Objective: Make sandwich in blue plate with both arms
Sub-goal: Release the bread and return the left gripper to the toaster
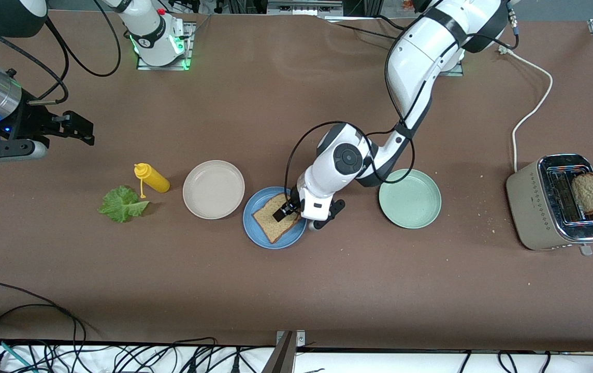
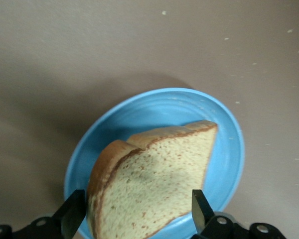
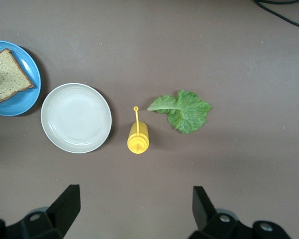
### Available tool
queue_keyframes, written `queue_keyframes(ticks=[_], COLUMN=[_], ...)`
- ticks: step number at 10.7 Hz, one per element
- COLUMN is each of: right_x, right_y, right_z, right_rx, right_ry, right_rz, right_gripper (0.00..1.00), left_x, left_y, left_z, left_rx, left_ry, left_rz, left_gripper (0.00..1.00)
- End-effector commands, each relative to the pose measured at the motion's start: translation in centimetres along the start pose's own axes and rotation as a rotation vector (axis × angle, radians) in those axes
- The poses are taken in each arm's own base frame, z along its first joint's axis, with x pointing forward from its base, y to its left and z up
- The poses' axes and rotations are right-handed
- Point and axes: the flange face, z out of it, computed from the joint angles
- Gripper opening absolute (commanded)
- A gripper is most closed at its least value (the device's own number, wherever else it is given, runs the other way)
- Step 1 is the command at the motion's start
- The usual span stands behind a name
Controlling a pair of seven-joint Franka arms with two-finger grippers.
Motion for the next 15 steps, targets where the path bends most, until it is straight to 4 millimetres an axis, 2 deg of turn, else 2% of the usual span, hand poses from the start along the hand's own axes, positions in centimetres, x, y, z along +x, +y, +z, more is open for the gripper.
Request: queue_keyframes(ticks=[1,2,3,4,7,9,12,15], right_x=[-0.4,-0.4,-0.4,-0.4,-0.4,-0.4,-0.3,-0.2], right_y=[0.0,0.0,0.0,0.0,0.1,0.1,0.2,0.4], right_z=[-0.4,-0.4,-0.4,-0.4,-0.4,-0.4,-0.2,-0.2], right_rx=[0.009,0.009,0.007,0.009,0.007,0.007,0.006,0.006], right_ry=[0.008,0.008,0.008,0.008,0.008,0.008,0.006,0.008], right_rz=[0.005,0.005,0.005,0.005,0.006,0.006,0.003,0.003], right_gripper=[1.0,1.0,1.0,1.0,1.0,1.0,1.0,1.0], left_x=[-0.4,-0.2,0.1,1.8,6.9,9.8,14.0,17.4], left_y=[-0.4,-0.8,-1.0,-0.9,-1.0,-2.7,-5.2,-8.9], left_z=[-0.9,-0.9,-1.8,-4.1,-13.8,-20.5,-31.3,-40.6], left_rx=[0.136,0.184,0.224,0.243,0.289,0.379,0.393,0.43], left_ry=[0.021,0.009,0.003,0.02,0.04,0.06,0.078,0.11], left_rz=[0.052,0.047,0.045,0.04,0.043,0.082,0.141,0.28], left_gripper=[1.0,1.0,1.0,1.0,1.0,1.0,1.0,1.0])
